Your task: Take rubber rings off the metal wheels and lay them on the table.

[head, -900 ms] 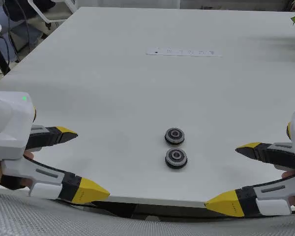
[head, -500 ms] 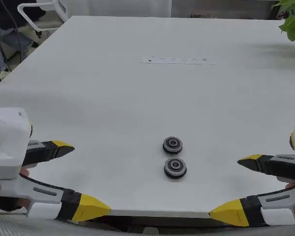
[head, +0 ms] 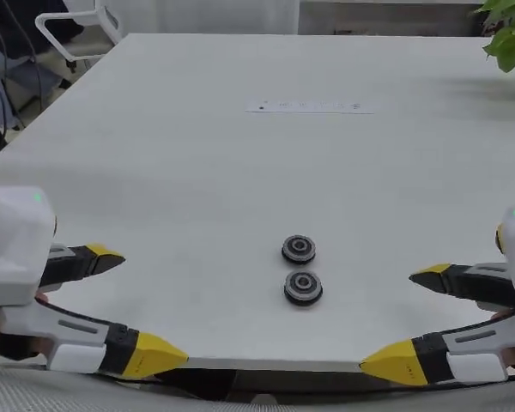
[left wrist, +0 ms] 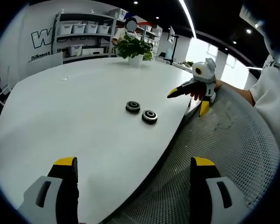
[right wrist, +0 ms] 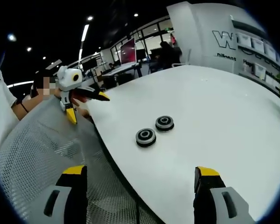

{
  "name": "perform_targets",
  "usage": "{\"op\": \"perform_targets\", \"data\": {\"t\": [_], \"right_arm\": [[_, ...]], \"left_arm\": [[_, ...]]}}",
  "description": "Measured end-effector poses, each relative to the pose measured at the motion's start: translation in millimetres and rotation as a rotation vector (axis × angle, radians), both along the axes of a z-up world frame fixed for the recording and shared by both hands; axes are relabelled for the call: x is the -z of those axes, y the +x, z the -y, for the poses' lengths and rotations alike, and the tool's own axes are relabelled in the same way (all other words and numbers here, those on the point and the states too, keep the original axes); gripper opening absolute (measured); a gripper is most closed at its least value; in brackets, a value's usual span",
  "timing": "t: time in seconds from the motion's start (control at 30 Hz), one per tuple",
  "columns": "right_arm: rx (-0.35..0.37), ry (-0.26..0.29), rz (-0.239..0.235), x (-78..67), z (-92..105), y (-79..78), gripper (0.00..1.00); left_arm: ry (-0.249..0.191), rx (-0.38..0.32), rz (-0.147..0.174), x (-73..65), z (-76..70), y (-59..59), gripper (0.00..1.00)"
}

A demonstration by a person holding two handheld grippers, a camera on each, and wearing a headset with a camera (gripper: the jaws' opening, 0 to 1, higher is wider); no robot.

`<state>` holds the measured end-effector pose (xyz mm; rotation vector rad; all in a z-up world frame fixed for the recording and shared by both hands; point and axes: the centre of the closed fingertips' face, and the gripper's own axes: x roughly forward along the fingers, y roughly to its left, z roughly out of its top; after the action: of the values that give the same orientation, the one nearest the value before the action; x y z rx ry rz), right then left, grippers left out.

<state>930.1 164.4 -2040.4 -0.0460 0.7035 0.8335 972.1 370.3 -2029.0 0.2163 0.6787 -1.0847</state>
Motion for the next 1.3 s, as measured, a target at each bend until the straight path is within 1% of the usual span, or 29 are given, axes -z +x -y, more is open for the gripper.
{"op": "perform_targets", "data": {"t": [0.07, 0.17, 0.2, 0.23, 0.27, 0.33, 0.4, 0.47, 0.5, 0.53, 0.6, 0.73, 0.8, 1.0, 1.1, 1.17, 1.3], "right_arm": [[0.004, 0.004, 0.001, -0.4, 0.3, -1.1, 0.95], [0.005, 0.005, -0.007, 0.1, -0.5, -4.8, 0.95], [-0.006, -0.031, -0.014, 3.4, 1.0, -8.9, 0.95], [-0.025, -0.077, -0.010, 7.4, 4.1, -11.5, 0.96], [-0.047, -0.119, -0.017, 12.5, 5.2, -15.8, 0.96], [-0.081, -0.158, -0.023, 17.6, 5.1, -21.2, 0.97], [-0.095, -0.157, -0.017, 18.1, 3.7, -24.9, 0.97], [-0.093, -0.140, -0.019, 17.1, 4.2, -27.3, 0.97], [-0.087, -0.126, -0.024, 16.2, 4.3, -27.2, 0.96], [-0.063, -0.104, -0.025, 13.5, 5.2, -23.8, 0.96], [-0.056, -0.106, -0.005, 10.7, 4.9, -21.1, 0.97], [-0.066, -0.112, -0.012, 13.1, 4.7, -22.9, 0.96], [-0.073, -0.118, -0.004, 13.0, 4.9, -22.2, 0.96], [-0.066, -0.104, 0.004, 10.7, 4.7, -20.3, 0.96], [-0.056, -0.089, 0.012, 8.1, 4.7, -17.8, 0.96], [-0.050, -0.072, 0.010, 6.8, 4.2, -16.4, 0.95], [-0.045, -0.080, 0.015, 6.2, 4.9, -11.3, 0.95]], "left_arm": [[0.005, 0.002, -0.013, 2.0, -0.2, -3.4, 0.99], [0.012, 0.010, -0.013, 3.1, -0.3, -8.7, 0.99], [0.011, 0.011, -0.015, 3.3, -0.5, -10.2, 0.99], [0.009, 0.009, -0.019, 3.6, -0.9, -11.6, 0.99], [0.009, 0.004, -0.026, 4.3, -1.7, -13.5, 0.99], [0.008, 0.001, -0.032, 4.6, -1.6, -18.4, 0.99], [0.007, 0.007, -0.033, 4.9, -0.6, -23.4, 0.99], [0.012, 0.016, -0.037, 5.9, 0.0, -28.7, 0.99], [0.013, 0.017, -0.037, 6.1, 0.1, -29.5, 0.99], [0.019, 0.020, -0.035, 6.6, -0.1, -31.0, 0.99], [0.026, 0.027, -0.031, 6.6, -0.1, -32.4, 0.99], [0.026, 0.023, -0.015, 4.3, -0.2, -28.8, 0.99], [0.020, 0.022, -0.009, 2.8, 0.3, -28.0, 0.99], [0.010, 0.013, -0.006, 0.7, 0.7, -26.4, 0.99], [0.004, 0.011, -0.014, 0.6, 1.1, -26.4, 0.99], [0.000, 0.007, -0.016, 0.1, 1.5, -25.0, 0.99], [-0.006, -0.001, -0.003, -3.4, 2.9, -19.5, 0.99]]}}
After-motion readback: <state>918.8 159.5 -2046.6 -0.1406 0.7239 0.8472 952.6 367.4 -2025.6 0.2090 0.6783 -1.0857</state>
